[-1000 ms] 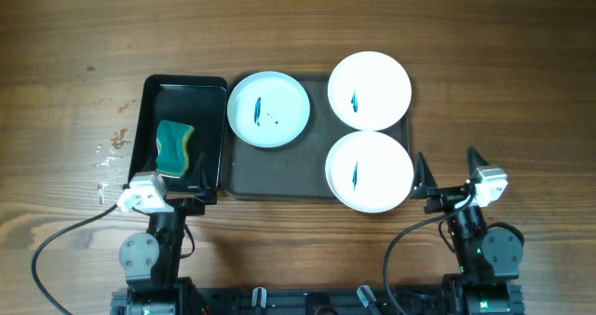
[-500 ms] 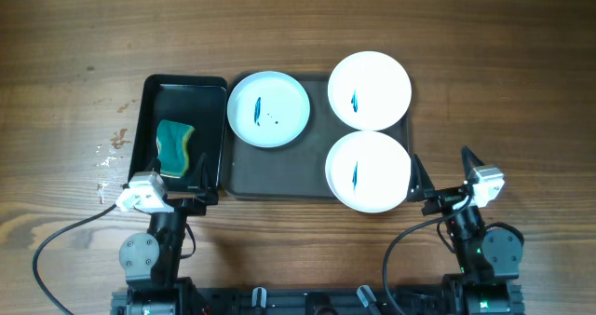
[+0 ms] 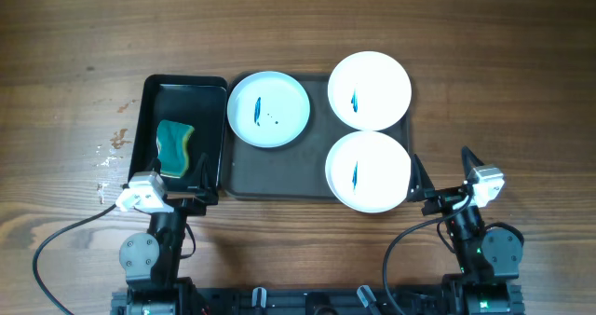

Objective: Clean dirty plates on tray and stack at the side

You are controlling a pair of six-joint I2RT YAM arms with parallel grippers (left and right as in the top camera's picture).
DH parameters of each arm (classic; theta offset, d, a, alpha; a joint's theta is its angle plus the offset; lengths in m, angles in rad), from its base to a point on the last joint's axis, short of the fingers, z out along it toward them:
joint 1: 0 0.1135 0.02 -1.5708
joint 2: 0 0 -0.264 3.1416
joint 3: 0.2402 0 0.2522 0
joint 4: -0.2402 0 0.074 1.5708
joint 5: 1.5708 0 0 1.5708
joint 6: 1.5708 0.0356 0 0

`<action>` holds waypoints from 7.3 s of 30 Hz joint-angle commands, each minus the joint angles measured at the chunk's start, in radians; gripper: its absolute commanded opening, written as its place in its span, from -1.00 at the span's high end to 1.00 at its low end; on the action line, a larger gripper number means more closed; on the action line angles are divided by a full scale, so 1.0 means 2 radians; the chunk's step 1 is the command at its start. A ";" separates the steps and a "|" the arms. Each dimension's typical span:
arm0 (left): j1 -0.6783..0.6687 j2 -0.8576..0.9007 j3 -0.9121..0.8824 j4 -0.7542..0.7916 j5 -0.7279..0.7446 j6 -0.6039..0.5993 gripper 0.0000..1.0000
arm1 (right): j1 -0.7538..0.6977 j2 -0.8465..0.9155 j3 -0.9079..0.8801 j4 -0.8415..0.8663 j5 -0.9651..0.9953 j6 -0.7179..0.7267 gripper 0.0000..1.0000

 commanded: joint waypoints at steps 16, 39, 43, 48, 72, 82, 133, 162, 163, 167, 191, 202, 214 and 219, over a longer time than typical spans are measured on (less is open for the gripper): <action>0.003 0.000 0.000 -0.004 0.015 -0.006 -1.00 | -0.002 0.003 -0.001 0.003 -0.009 0.007 -0.99; 0.003 0.168 0.184 -0.129 0.021 0.065 -1.00 | -0.002 0.051 0.032 0.002 -0.041 0.007 -1.00; 0.003 0.274 0.305 -0.210 0.021 0.112 -1.00 | -0.002 0.140 0.090 -0.001 -0.051 0.007 -0.99; 0.004 0.399 0.442 -0.304 0.021 0.127 -1.00 | -0.002 0.297 0.229 -0.069 -0.079 0.006 -0.99; 0.004 0.686 0.733 -0.598 0.074 0.127 -1.00 | 0.001 0.648 0.617 -0.374 -0.122 0.084 -0.99; 0.005 0.686 0.733 -0.587 0.071 0.123 -1.00 | 0.084 0.731 0.632 -0.368 -0.114 0.110 -0.65; 0.097 0.830 0.733 -0.557 -0.035 0.059 -0.74 | 0.257 1.034 0.700 -0.279 0.010 0.268 0.91; 0.079 0.898 0.578 -0.420 0.006 0.154 -0.11 | 0.256 1.034 0.704 -0.325 -0.040 0.228 0.90; 0.079 0.903 0.578 -0.418 0.006 0.154 -0.07 | 0.256 1.034 0.704 -0.325 -0.040 0.228 0.91; 0.078 0.911 0.575 -0.407 0.011 0.178 0.03 | 0.256 1.034 0.704 -0.321 -0.040 0.228 0.90; 0.057 0.884 0.560 -0.385 -0.010 0.137 0.92 | 0.253 1.034 0.705 -0.313 -0.040 0.228 0.90; 0.015 0.834 0.682 -0.494 0.055 0.073 0.92 | 0.246 1.034 0.705 -0.317 -0.065 0.214 0.91; -0.177 0.913 0.682 -0.364 -0.001 -0.087 0.92 | 0.236 1.034 0.704 -0.327 -0.079 0.204 0.91; -0.210 0.993 0.682 -0.359 -0.033 -0.126 0.92 | 0.232 1.034 0.704 -0.330 -0.079 0.204 0.91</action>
